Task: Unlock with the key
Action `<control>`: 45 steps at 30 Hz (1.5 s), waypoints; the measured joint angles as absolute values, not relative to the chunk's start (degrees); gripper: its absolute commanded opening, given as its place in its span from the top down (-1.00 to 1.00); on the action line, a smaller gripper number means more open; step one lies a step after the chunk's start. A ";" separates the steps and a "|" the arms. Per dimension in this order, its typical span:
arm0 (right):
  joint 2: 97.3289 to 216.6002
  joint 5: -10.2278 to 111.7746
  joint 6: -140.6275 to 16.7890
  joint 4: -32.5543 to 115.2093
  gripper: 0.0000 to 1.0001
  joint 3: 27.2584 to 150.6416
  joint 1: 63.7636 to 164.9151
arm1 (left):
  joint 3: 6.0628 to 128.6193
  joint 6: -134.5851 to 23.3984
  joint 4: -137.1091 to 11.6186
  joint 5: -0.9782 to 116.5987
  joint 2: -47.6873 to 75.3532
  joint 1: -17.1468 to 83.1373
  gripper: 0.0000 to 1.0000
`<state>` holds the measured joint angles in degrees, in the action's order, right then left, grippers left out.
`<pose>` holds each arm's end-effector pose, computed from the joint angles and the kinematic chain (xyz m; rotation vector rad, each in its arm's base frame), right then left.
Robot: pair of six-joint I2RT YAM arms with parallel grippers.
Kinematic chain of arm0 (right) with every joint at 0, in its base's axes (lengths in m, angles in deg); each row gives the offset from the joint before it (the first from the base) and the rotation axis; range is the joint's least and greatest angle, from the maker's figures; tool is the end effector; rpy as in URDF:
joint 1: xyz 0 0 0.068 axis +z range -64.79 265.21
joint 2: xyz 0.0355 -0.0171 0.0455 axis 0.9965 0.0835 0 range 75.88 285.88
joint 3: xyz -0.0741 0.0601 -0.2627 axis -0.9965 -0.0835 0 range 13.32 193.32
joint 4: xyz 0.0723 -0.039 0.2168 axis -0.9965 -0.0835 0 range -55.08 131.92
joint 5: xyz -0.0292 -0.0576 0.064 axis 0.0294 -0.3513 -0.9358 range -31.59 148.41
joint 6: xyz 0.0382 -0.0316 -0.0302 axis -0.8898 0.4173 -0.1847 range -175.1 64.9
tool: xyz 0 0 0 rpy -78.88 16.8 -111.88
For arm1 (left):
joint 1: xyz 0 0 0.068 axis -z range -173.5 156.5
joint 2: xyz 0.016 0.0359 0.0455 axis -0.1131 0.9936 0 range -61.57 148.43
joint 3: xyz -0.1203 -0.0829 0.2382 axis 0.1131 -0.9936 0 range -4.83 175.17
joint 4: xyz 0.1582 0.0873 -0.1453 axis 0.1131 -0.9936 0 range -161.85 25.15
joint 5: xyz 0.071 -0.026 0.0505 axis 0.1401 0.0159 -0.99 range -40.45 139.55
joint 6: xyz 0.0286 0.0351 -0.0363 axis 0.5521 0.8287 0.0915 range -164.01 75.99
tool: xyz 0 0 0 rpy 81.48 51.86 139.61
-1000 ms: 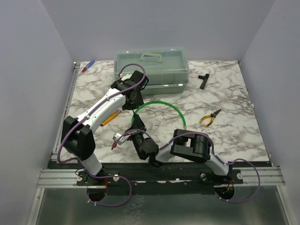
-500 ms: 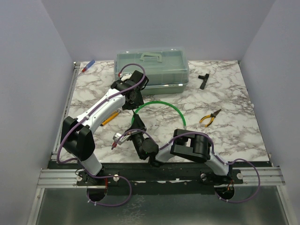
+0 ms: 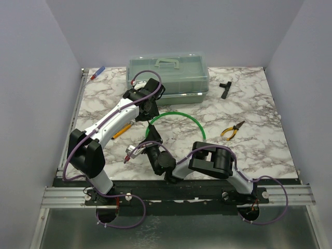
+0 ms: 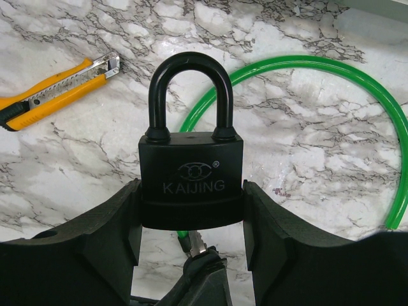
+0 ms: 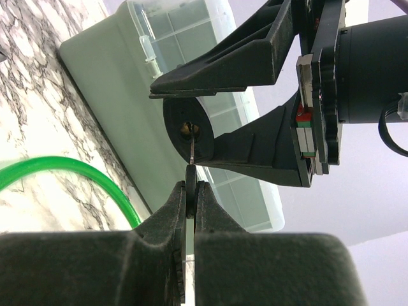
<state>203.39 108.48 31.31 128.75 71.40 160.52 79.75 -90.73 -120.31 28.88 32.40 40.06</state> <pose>0.1354 0.3905 0.1801 -1.0579 0.9389 -0.7122 0.2638 -0.1573 0.3059 -0.3994 2.5500 -0.0113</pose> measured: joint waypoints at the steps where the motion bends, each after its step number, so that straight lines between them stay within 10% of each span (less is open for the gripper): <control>1: 203.39 108.46 31.31 128.75 0.99 71.40 160.50 | 79.75 -90.73 -120.25 28.80 32.40 40.08 1.00; 45: 203.26 106.69 34.94 115.05 0.99 78.20 158.14 | 82.06 -91.80 -123.59 27.13 34.54 40.82 1.00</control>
<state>203.26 106.69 34.94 115.05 78.20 158.14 82.06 -91.80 -123.59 27.13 34.54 40.82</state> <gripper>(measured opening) 0.034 0.585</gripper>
